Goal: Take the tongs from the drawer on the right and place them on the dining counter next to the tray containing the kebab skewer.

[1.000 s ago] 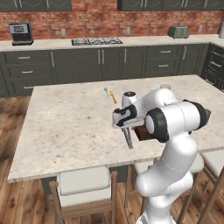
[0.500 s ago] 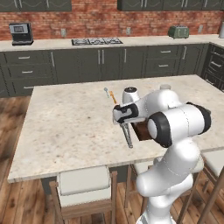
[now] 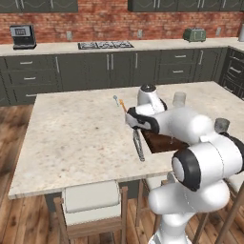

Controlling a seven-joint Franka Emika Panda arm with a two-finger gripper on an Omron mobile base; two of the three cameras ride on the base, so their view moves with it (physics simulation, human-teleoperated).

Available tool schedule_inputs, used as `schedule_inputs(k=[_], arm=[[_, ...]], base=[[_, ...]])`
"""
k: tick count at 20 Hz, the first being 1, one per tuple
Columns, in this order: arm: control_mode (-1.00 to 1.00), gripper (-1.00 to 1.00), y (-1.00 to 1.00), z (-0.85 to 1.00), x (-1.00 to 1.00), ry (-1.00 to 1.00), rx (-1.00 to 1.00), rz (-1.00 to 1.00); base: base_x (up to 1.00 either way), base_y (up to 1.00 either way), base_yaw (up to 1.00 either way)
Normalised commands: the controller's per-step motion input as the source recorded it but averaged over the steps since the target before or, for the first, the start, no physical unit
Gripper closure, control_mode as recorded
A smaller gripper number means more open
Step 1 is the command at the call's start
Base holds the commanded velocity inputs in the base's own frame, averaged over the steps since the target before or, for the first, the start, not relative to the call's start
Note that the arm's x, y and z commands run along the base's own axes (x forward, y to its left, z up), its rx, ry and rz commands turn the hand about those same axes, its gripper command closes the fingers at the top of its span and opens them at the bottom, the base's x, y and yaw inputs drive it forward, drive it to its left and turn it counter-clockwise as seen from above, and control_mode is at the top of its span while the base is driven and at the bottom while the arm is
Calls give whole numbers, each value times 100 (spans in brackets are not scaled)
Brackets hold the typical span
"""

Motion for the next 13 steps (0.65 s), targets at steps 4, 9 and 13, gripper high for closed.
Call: schedule_inputs(k=[4, 9, 13], arm=[[-100, -100, -13, 87, -71, -30, 0, -2], [-100, -100, -20, 79, -63, -27, 0, -2], [-100, -100, -12, 72, -73, -16, 1, 0]], base=[[0, 0, 0], [0, 0, 0], [0, 0, 0]])
